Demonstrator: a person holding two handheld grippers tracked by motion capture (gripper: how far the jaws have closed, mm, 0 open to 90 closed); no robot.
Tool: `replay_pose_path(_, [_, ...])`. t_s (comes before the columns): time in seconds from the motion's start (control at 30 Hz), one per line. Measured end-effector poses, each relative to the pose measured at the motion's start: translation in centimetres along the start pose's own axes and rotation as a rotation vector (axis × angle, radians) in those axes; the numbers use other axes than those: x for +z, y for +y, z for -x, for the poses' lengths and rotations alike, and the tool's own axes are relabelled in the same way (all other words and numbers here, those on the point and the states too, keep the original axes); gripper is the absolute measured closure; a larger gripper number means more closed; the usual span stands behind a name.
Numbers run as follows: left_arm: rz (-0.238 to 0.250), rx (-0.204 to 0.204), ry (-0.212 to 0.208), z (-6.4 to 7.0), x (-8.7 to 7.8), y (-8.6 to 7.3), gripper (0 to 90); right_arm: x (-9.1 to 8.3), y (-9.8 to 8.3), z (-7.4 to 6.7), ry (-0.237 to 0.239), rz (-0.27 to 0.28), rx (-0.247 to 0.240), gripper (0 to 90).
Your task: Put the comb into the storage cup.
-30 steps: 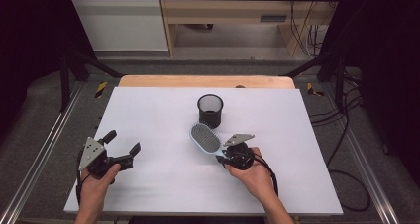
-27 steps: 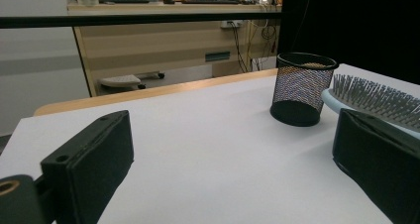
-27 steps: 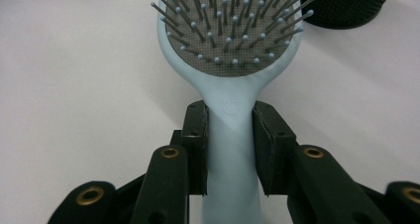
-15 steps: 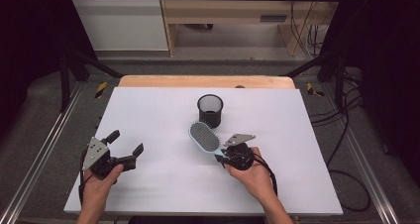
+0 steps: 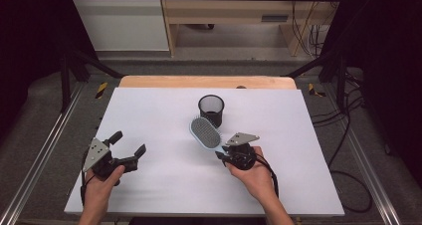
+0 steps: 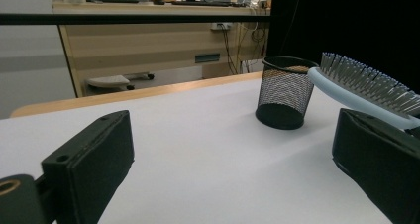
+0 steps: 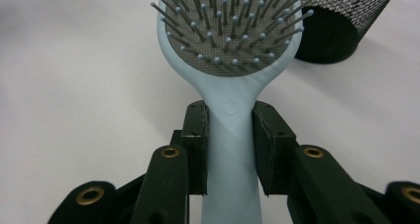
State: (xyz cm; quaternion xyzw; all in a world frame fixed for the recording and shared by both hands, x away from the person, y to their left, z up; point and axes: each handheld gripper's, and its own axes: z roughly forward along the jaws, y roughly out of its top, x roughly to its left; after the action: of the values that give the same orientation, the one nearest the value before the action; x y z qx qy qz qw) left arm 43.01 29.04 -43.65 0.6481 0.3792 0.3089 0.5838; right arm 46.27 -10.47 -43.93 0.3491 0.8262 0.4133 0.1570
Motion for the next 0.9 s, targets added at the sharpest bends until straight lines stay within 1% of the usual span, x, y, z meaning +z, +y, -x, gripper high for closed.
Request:
replay_pose_path(0.03, [0.009,-0.023,-0.010,0.0,0.0,0.0,2.7,-0.1,0.0,0.0,-0.004,0.010,0.002,69.7])
replay_pose_path(0.13, [0.012,-0.028,-0.014,0.1,0.0,0.1,2.7,-0.4,0.1,0.2,-0.016,0.039,-0.001,69.6])
replay_pose_path(0.17, [0.014,-0.031,-0.013,0.1,0.0,0.1,2.7,-0.4,0.1,0.2,-0.016,0.039,-0.001,69.6])
replay_pose_path(0.2, [0.015,-0.039,-0.024,0.2,0.0,0.1,2.7,-0.5,0.2,0.2,-0.027,0.061,-0.006,69.7])
replay_pose_path(0.23, [0.017,-0.036,-0.020,0.2,-0.1,0.2,2.7,-0.5,0.2,0.2,-0.027,0.061,-0.006,69.7])
replay_pose_path(0.27, [0.017,-0.054,-0.035,0.4,-0.1,0.3,2.7,-0.6,0.3,0.3,-0.035,0.089,-0.012,69.7])
replay_pose_path(0.3, [0.017,-0.054,-0.035,0.4,-0.1,0.3,2.7,-0.6,0.3,0.3,-0.037,0.100,-0.009,69.6])
replay_pose_path(0.33, [0.022,-0.066,-0.044,0.5,-0.1,0.4,2.7,-0.6,0.3,0.3,-0.037,0.100,-0.009,69.6])
replay_pose_path(0.4, [0.021,-0.067,-0.051,0.8,-0.1,0.6,2.6,-0.9,0.4,0.2,-0.043,0.125,-0.013,69.6])
replay_pose_path(0.43, [0.023,-0.070,-0.066,1.0,-0.1,0.8,2.6,-0.9,0.5,0.1,-0.045,0.143,-0.016,69.6])
replay_pose_path(0.5, [0.030,-0.071,-0.082,1.4,0.1,1.3,2.6,-0.9,0.6,0.0,-0.042,0.156,-0.028,69.6])
replay_pose_path(0.53, [0.038,-0.080,-0.090,1.6,0.2,1.5,2.6,-0.8,0.7,-0.1,-0.041,0.159,-0.035,69.6])
replay_pose_path(0.57, [0.041,-0.086,-0.100,1.9,0.5,1.8,2.6,-0.9,0.8,-0.1,-0.043,0.165,-0.044,69.7])
replay_pose_path(0.6, [0.044,-0.092,-0.115,2.4,1.0,2.5,2.6,-0.9,0.9,0.0,-0.043,0.172,-0.044,69.7])
replay_pose_path(0.63, [0.044,-0.092,-0.115,2.4,1.0,2.5,2.6,-0.9,0.8,0.0,-0.042,0.179,-0.035,69.6])
replay_pose_path(0.73, [0.064,-0.121,-0.150,3.2,2.4,3.8,2.6,-0.9,0.6,0.1,-0.053,0.189,-0.030,69.6])
replay_pose_path(0.8, [0.070,-0.115,-0.164,3.7,3.3,4.7,2.6,-1.0,0.6,0.2,-0.054,0.190,-0.029,69.6])
replay_pose_path(0.83, [0.073,-0.105,-0.172,4.0,4.1,5.4,2.6,-1.1,0.6,0.2,-0.058,0.195,-0.030,69.6])
replay_pose_path(0.87, [0.074,-0.102,-0.181,4.2,4.7,6.0,2.6,-1.3,0.5,0.3,-0.062,0.207,-0.023,69.6])
replay_pose_path(0.9, [0.076,-0.102,-0.191,4.4,5.2,6.4,2.6,-1.3,0.5,0.3,-0.062,0.207,-0.023,69.6])
